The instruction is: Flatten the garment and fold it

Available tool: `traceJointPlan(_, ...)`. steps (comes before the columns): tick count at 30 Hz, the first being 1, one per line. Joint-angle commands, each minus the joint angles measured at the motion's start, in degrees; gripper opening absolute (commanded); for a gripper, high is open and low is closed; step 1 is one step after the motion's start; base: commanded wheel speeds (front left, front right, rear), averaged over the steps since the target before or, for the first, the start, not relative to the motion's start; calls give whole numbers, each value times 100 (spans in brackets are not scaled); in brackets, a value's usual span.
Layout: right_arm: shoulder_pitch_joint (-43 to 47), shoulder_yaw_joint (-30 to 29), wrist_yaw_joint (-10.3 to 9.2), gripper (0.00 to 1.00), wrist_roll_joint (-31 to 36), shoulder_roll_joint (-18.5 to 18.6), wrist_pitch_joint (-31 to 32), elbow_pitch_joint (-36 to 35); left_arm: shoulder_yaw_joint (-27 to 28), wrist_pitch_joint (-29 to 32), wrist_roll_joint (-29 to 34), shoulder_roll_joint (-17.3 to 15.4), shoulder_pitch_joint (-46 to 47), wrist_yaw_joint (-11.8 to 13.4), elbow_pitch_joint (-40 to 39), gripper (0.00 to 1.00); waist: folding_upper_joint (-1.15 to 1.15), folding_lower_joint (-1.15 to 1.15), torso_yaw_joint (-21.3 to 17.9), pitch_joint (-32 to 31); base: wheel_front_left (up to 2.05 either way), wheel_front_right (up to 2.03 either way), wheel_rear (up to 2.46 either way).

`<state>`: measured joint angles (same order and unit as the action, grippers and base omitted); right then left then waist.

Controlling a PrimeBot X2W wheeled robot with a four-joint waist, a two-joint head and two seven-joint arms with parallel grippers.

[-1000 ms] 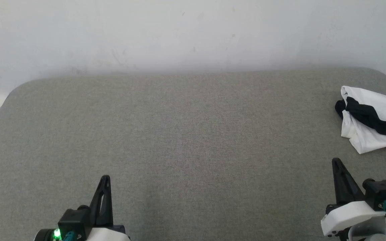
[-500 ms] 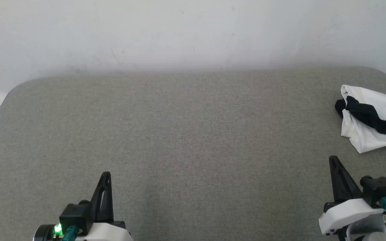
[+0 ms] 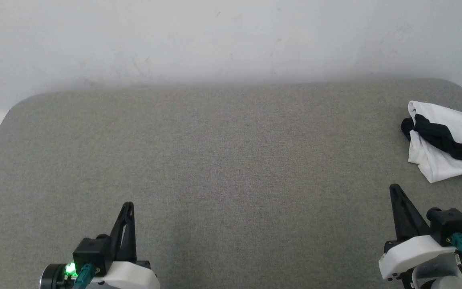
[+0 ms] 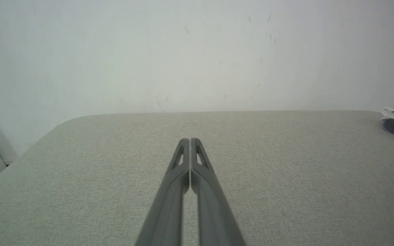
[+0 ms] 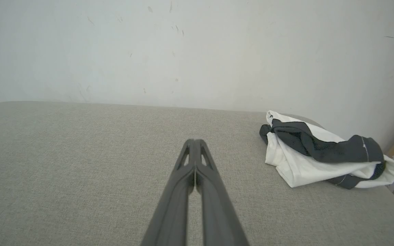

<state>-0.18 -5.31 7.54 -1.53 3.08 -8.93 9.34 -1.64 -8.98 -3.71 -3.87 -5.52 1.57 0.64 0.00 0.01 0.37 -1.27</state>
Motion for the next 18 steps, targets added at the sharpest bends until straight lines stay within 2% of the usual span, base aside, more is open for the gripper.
traceJointPlan(1, 7, 32, -2, 0, 37, -8, 39, -64, 38, 45, 49, 19, 94, -22, -21, 0, 0, 0, -1, 3, 0, 0, 0)
traceJointPlan(18, 10, 149, -3, 0, 64, -11, 238, -268, 67, 244, 124, 38, 201, -54, -31, 0, 0, 0, -9, 32, 0, 0, 0)
